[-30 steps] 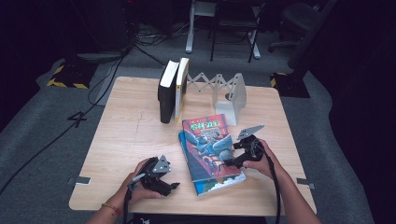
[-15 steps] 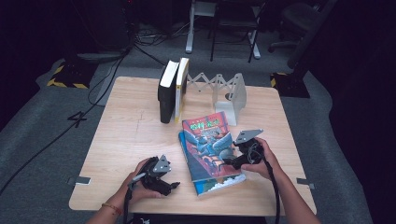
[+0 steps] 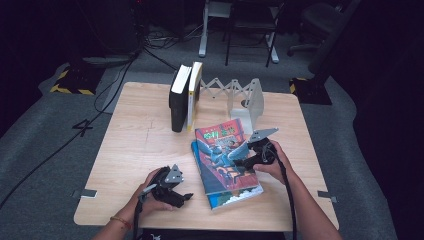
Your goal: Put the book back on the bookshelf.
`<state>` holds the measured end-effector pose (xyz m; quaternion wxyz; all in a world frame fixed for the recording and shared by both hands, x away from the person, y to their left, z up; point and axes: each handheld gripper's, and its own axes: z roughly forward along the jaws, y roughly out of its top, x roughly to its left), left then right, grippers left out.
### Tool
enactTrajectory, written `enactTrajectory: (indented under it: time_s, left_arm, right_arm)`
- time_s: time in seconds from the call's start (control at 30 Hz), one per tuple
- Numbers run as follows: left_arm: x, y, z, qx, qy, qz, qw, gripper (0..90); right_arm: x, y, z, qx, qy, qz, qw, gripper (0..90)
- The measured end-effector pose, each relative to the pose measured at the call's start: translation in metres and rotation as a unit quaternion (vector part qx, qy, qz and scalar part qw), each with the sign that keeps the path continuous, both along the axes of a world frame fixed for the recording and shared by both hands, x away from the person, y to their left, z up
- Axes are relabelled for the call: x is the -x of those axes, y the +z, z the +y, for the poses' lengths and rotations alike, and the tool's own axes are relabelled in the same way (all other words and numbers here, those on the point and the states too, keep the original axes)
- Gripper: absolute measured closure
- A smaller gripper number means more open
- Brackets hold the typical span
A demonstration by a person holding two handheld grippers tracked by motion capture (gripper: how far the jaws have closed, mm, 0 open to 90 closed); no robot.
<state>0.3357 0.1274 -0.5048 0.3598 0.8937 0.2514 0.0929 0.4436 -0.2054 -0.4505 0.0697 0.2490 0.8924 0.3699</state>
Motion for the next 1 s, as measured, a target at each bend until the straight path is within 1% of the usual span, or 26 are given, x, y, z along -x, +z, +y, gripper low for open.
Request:
enactTrajectory:
  time_s: [0.03, 0.07, 0.13, 0.17, 0.2, 0.23, 0.27, 0.3, 0.37, 0.43, 0.53, 0.63, 0.67, 0.7, 0.73, 0.77, 0.8, 0.83, 0.87, 0.9, 0.93, 0.97, 1.0]
  left_arm:
    - [-0.002, 0.0, 0.0, -0.001, 0.002, -0.001, 1.0, 15.1]
    - [-0.002, 0.0, 0.0, -0.001, 0.002, -0.001, 1.0, 15.1]
    - [-0.007, 0.0, 0.0, 0.0, 0.009, 0.0, 1.0, 15.2]
    - [-0.009, 0.0, 0.001, -0.001, 0.014, -0.002, 0.9999, 15.3]
    - [-0.009, 0.0, 0.001, -0.001, 0.014, -0.002, 0.9999, 15.5]
    - [-0.012, 0.0, 0.002, 0.003, 0.028, 0.001, 0.9996, 15.9]
    - [-0.012, 0.0, 0.002, 0.003, 0.028, 0.001, 0.9996, 17.0]
    - [-0.015, 0.0, 0.003, 0.003, 0.042, 0.001, 0.9991, 17.5]
    - [-0.017, 0.0, 0.003, 0.005, 0.049, 0.001, 0.9988, 17.6]
    - [-0.019, 0.0, 0.003, 0.004, 0.05, 0.0, 0.9988, 17.7]
    - [-0.023, 0.001, 0.005, 0.001, 0.052, 0.0, 0.9987, 19.2]
    - [-0.03, 0.003, 0.006, -0.003, 0.062, -0.004, 0.9981, 20.7]
    - [-0.034, 0.003, 0.006, -0.005, 0.065, -0.007, 0.9979, 22.2]
    - [-0.036, 0.004, 0.007, -0.005, 0.069, -0.017, 0.9975, 22.6]
    - [-0.039, 0.006, 0.007, 0.0, 0.071, -0.026, 0.9971, 24.2]
    - [-0.042, 0.007, 0.007, 0.006, 0.071, -0.02, 0.9973, 26.5]
    - [-0.042, 0.007, 0.007, 0.006, 0.071, -0.02, 0.9973, 26.0]
    - [-0.045, 0.009, 0.007, 0.012, 0.074, -0.017, 0.9971, 26.0]
    - [-0.048, 0.011, 0.007, 0.011, 0.076, -0.025, 0.9967, 26.3]
    - [-0.05, 0.012, 0.006, 0.011, 0.08, -0.037, 0.9961, 26.7]
    - [-0.051, 0.012, 0.006, 0.004, 0.082, -0.041, 0.9958, 27.4]
    - [-0.051, 0.012, 0.006, 0.004, 0.082, -0.041, 0.9958, 27.4]
    - [-0.054, 0.012, 0.005, 0.0, 0.081, -0.035, 0.9961, 27.4]
  right_arm:
    - [-0.002, 0.001, 0.003, -0.005, -0.001, -0.006, 1.0, 24.4]
    - [-0.002, 0.001, 0.003, -0.005, -0.001, -0.006, 1.0, 24.4]
    - [-0.005, 0.001, 0.006, -0.017, -0.002, -0.009, 0.9998, 37.9]
    - [-0.005, 0.001, 0.006, -0.024, 0.002, -0.006, 0.9997, 44.7]
    - [-0.006, 0.001, 0.007, -0.034, 0.011, 0.0, 0.9994, 52.5]
    - [-0.006, 0.001, 0.008, -0.037, 0.019, 0.011, 0.9991, 57.3]
    - [-0.005, 0.001, 0.009, -0.038, 0.025, 0.016, 0.9989, 60.6]
    - [-0.004, 0.001, 0.009, -0.04, 0.032, 0.016, 0.9986, 63.0]
    - [-0.001, 0.002, 0.01, -0.04, 0.04, 0.017, 0.9983, 64.6]
    - [0.003, 0.003, 0.01, -0.04, 0.047, 0.012, 0.998, 66.4]
    - [0.008, 0.006, 0.009, -0.043, 0.045, 0.01, 0.998, 68.4]
    - [0.014, 0.012, 0.008, -0.051, 0.047, -0.004, 0.9976, 69.0]
    - [0.015, 0.013, 0.008, -0.051, 0.046, -0.004, 0.9976, 69.3]
    - [0.016, 0.013, 0.009, -0.051, 0.044, -0.008, 0.9977, 69.9]
    - [0.017, 0.013, 0.009, -0.05, 0.043, -0.009, 0.9978, 70.5]
    - [0.018, 0.012, 0.008, -0.055, 0.041, -0.007, 0.9976, 70.9]
    - [0.018, 0.012, 0.007, -0.06, 0.041, -0.005, 0.9974, 71.5]
    - [0.018, 0.012, 0.007, -0.06, 0.041, -0.005, 0.9974, 71.5]
    - [0.02, 0.011, 0.006, -0.069, 0.043, 0.001, 0.9967, 72.0]
    - [0.021, 0.011, 0.006, -0.071, 0.045, 0.002, 0.9964, 72.0]
    - [0.022, 0.011, 0.006, -0.071, 0.048, 0.005, 0.9963, 72.1]
    - [0.022, 0.011, 0.006, -0.071, 0.048, 0.005, 0.9963, 72.1]
    - [0.023, 0.011, 0.007, -0.072, 0.049, 0.006, 0.9962, 72.3]
